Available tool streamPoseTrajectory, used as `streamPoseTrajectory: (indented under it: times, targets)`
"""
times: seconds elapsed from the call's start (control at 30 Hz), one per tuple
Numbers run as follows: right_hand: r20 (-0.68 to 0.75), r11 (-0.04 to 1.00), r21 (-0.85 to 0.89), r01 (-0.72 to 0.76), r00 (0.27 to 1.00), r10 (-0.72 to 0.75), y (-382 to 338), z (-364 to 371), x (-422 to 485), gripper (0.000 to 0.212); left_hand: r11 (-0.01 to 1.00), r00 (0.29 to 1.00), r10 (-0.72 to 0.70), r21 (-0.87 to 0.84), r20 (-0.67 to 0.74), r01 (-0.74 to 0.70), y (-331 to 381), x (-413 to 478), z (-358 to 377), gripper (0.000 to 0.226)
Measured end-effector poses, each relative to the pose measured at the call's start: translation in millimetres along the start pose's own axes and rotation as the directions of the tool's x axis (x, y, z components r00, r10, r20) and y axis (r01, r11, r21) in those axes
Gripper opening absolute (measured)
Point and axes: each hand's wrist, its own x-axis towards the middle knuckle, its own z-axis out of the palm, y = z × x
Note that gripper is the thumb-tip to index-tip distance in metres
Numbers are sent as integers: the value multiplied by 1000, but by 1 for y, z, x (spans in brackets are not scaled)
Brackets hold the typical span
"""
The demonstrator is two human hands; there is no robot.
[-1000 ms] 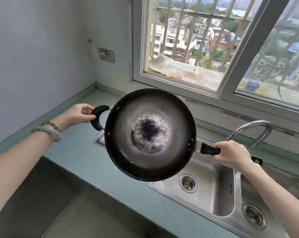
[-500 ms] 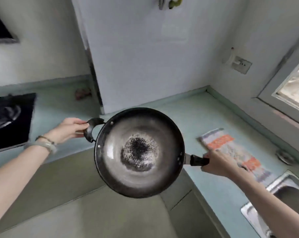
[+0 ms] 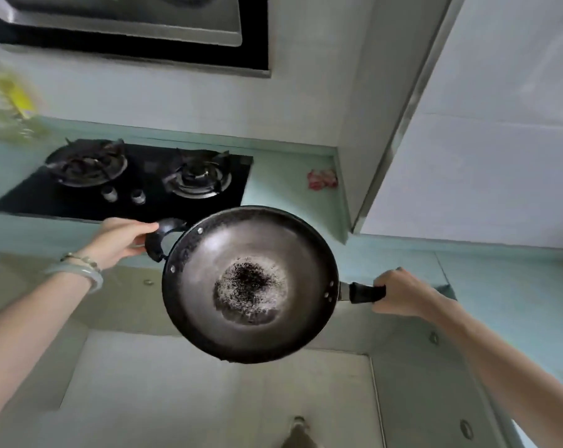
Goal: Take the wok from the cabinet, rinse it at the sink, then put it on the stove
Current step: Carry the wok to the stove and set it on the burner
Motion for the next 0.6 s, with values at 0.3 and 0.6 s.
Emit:
streamPoseTrajectory:
  times: [0.3, 0.6]
  targets:
    - [36, 983, -85, 161, 987, -159, -81, -53, 144, 8, 993, 984, -80, -103, -157, 65, -18, 65, -84, 10]
    - [18, 975, -66, 213, 977, -212, -122, -123, 279, 8, 991, 964, -43, -137, -261, 8, 40, 169, -102, 25]
